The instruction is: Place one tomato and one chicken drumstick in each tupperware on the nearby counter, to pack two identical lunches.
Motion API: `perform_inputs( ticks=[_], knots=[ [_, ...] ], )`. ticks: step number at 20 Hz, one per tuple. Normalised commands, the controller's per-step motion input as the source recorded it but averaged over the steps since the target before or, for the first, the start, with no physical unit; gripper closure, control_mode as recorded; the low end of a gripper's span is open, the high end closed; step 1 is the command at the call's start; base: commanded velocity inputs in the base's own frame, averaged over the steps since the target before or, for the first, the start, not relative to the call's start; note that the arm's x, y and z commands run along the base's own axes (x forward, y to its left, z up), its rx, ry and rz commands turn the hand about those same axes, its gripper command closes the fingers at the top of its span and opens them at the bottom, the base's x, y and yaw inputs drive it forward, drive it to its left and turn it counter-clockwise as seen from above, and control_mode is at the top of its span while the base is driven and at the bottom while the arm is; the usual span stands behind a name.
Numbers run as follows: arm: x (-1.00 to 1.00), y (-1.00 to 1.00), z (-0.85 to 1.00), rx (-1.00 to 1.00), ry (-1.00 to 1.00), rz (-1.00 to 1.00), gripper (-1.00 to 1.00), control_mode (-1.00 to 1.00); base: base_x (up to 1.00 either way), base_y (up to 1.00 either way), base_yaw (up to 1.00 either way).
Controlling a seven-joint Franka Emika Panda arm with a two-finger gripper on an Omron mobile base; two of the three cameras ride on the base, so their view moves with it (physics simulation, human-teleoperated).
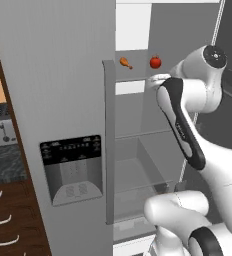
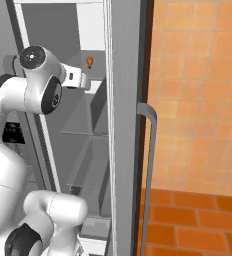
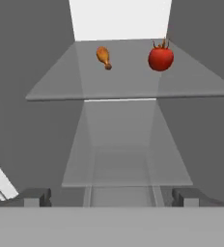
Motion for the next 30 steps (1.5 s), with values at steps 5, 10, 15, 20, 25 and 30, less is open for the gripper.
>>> perform_inputs(
  ticks=[5,10,15,20,25,30],
  knots=[
    [1.0,0.12,0.13,0.0,0.0,0.0,-1.0,-1.0,0.0,0.0,0.0],
    [1.0,0.16,0.06,0.0,0.01,0.0,-1.0,-1.0,0.0,0.0,0.0],
    [1.0,0.05,-0.02,0.0,0.12,0.0,-1.0,-1.0,0.0,0.0,0.0],
    [1.0,0.04,-0.17,0.0,0.13,0.0,-1.0,-1.0,0.0,0.0,0.0],
    [1.0,0.09,-0.3,0.0,0.0,0.0,-1.0,-1.0,0.0,0.0,0.0],
    [1.0,0.07,-0.24,0.0,0.0,0.0,-1.0,-1.0,0.0,0.0,0.0]
  ],
)
